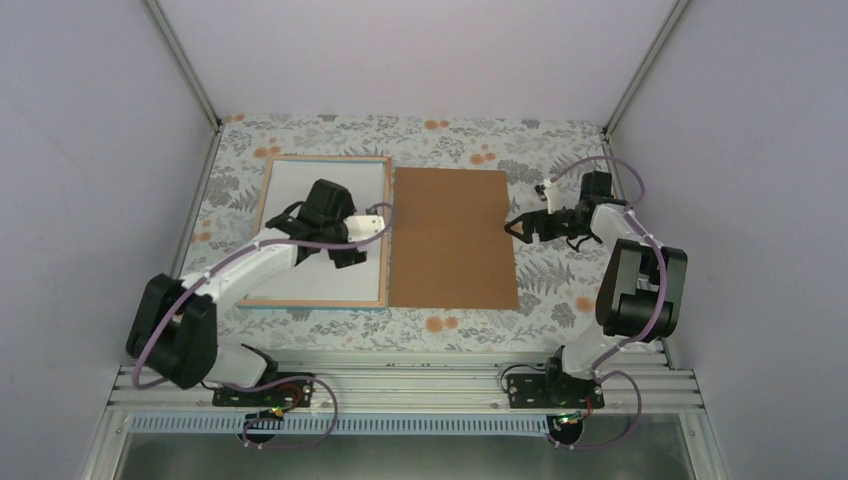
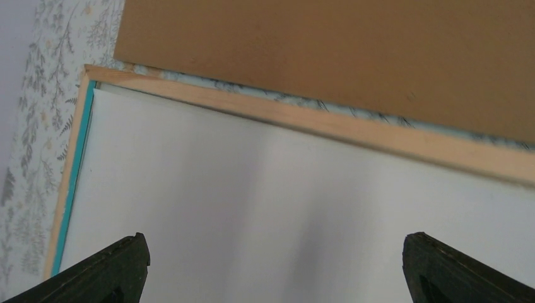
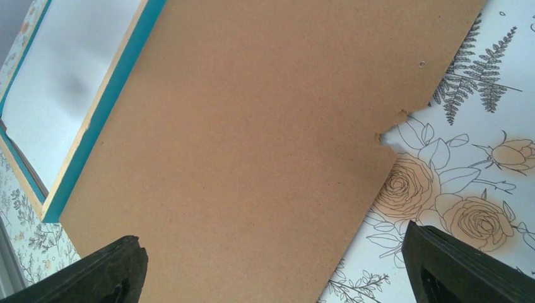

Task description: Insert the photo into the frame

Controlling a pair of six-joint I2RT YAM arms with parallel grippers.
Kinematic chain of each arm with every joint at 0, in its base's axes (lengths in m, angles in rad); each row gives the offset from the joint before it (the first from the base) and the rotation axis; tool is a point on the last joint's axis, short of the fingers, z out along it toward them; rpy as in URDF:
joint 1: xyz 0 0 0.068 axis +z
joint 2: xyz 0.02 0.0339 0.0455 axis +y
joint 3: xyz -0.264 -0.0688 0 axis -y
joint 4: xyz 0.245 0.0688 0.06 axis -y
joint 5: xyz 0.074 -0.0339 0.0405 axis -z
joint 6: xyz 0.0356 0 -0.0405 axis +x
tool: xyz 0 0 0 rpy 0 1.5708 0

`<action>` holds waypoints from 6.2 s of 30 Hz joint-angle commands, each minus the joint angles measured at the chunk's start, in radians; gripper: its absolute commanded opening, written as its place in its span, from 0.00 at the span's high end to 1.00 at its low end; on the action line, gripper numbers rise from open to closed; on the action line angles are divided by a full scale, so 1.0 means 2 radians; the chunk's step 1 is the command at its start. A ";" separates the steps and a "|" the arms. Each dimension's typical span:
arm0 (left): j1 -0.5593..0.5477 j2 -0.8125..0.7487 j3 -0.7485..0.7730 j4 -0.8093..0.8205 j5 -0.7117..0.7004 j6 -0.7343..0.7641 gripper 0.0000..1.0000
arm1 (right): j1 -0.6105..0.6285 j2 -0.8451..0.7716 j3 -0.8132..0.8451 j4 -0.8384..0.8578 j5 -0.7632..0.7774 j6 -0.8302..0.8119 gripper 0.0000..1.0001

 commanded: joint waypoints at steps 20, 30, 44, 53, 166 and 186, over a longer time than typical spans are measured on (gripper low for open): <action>-0.118 0.269 0.236 0.019 0.074 -0.431 0.00 | -0.024 0.055 0.031 -0.027 0.002 0.021 0.02; -0.098 0.312 0.240 0.019 0.023 -0.518 0.00 | -0.032 0.080 0.052 -0.045 -0.069 0.056 0.03; -0.050 0.340 0.236 0.011 0.000 -0.621 0.00 | -0.030 0.113 0.024 -0.013 -0.073 0.110 0.03; -0.049 0.347 0.223 0.009 0.008 -0.654 0.00 | -0.025 0.144 0.026 0.002 -0.031 0.155 0.04; 0.074 0.220 0.293 0.018 0.358 -0.607 0.98 | 0.077 0.162 0.103 0.012 -0.108 0.124 0.10; 0.010 0.062 0.408 -0.051 0.066 -0.180 0.98 | -0.098 -0.085 0.215 0.031 -0.004 0.096 0.00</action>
